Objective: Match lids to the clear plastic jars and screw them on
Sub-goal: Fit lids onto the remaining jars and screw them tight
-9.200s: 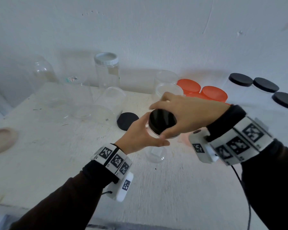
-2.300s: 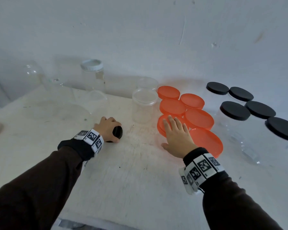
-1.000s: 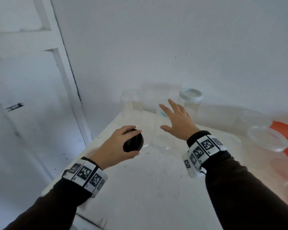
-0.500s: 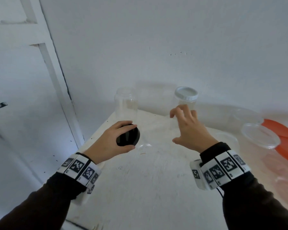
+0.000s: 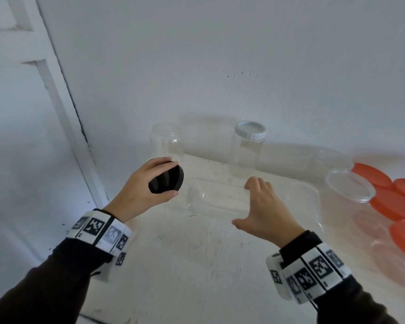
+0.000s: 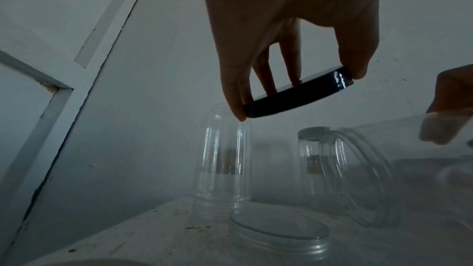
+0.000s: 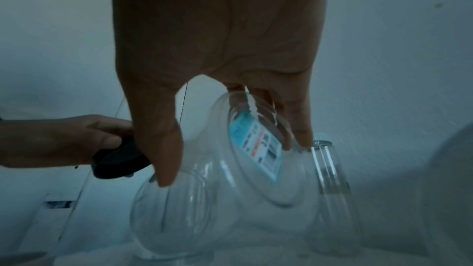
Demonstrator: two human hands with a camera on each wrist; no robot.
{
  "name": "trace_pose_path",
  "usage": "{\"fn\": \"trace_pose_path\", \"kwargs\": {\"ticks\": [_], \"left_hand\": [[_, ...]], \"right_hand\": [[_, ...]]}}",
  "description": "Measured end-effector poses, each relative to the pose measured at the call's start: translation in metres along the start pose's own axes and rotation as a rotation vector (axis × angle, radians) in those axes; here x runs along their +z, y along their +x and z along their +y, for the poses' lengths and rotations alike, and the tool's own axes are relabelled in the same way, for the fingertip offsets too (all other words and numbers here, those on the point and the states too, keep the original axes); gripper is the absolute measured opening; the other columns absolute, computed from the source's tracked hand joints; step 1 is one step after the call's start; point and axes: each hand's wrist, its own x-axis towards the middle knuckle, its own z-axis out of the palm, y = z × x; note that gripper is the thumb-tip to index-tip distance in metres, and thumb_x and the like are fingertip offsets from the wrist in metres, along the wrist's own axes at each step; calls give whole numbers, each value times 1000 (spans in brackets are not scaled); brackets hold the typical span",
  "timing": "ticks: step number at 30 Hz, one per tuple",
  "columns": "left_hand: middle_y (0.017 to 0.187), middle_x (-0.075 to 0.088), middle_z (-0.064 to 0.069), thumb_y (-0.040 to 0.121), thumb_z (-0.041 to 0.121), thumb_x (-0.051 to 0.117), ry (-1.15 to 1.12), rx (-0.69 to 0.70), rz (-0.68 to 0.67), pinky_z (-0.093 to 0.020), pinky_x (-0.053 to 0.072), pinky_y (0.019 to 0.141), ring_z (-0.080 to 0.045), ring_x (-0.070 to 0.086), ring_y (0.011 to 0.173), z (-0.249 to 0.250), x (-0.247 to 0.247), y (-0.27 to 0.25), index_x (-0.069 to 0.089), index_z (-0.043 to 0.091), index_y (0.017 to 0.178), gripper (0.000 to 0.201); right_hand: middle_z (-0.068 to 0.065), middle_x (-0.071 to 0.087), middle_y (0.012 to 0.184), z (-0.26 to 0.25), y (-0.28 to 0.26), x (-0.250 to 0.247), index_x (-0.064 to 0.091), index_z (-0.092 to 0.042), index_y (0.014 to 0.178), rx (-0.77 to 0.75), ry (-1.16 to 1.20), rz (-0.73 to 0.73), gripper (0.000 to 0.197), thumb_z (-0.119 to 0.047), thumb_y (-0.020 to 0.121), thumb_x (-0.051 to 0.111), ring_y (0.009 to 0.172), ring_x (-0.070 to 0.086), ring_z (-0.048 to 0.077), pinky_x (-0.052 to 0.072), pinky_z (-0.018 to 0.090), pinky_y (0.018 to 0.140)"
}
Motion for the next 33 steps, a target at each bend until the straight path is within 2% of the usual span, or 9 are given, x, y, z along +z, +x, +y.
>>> {"fn": "trace_pose_path", "kwargs": {"ticks": [5,8,11,14,16,22,27,31,33], "left_hand": [[134,44,16,67,57,59,-3,14,40,-2,32,94,8,37,122,0,-3,-2,51,30,129,68],[134,43,17,68,55,60,-21,22,73,-4,33,94,10,36,121,2,-4,-5,50,32,128,65],[134,43,17,69,52,60,-50,19,131,-14,36,98,9,38,122,4,-4,-7,49,31,128,63],[135,44,15,70,50,60,-66,18,156,-24,39,99,4,40,123,7,-2,-7,49,29,128,63],[135,44,15,71,49,60,-79,25,160,-26,39,100,3,40,124,9,-1,-7,49,28,128,62],[135,45,18,71,46,61,-136,35,157,-26,38,99,3,41,124,17,6,-4,50,24,126,61],[135,45,16,72,45,60,-147,64,127,-25,38,100,3,40,125,26,12,0,51,25,126,58],[134,44,15,72,45,59,-154,94,94,-11,35,97,4,39,124,33,17,5,52,25,125,58],[131,45,11,72,44,60,-151,129,73,-6,32,96,3,40,123,38,21,10,53,21,125,57]], "right_hand": [[-1,30,117,-4,-1,16,27,-17,131,8,11,-54,83,-41,64,70,107,32,17,42,23,75],[-2,24,110,-6,-2,22,30,-19,132,14,48,-69,85,-44,63,72,101,30,16,39,22,76],[-3,28,114,-7,-3,25,33,-20,133,19,87,-52,89,-49,61,77,103,33,15,36,22,79],[-5,36,124,-7,-3,29,32,-22,137,37,102,-50,95,-57,61,75,111,36,15,39,29,93],[-6,37,127,-6,-3,32,30,-22,140,56,162,-59,96,-56,63,75,115,34,14,36,27,97],[-2,37,127,-5,-5,44,32,-16,139,115,371,-105,92,-40,65,81,116,41,15,39,27,98],[-1,35,128,-1,-8,47,26,-15,139,113,455,-135,91,-30,68,81,116,39,12,36,21,94],[2,37,128,4,-10,49,19,-16,132,144,581,-180,84,-22,72,78,116,43,15,35,19,87],[2,39,127,5,-12,49,22,-16,126,156,600,-193,76,-26,74,77,113,42,14,35,20,86]]}}
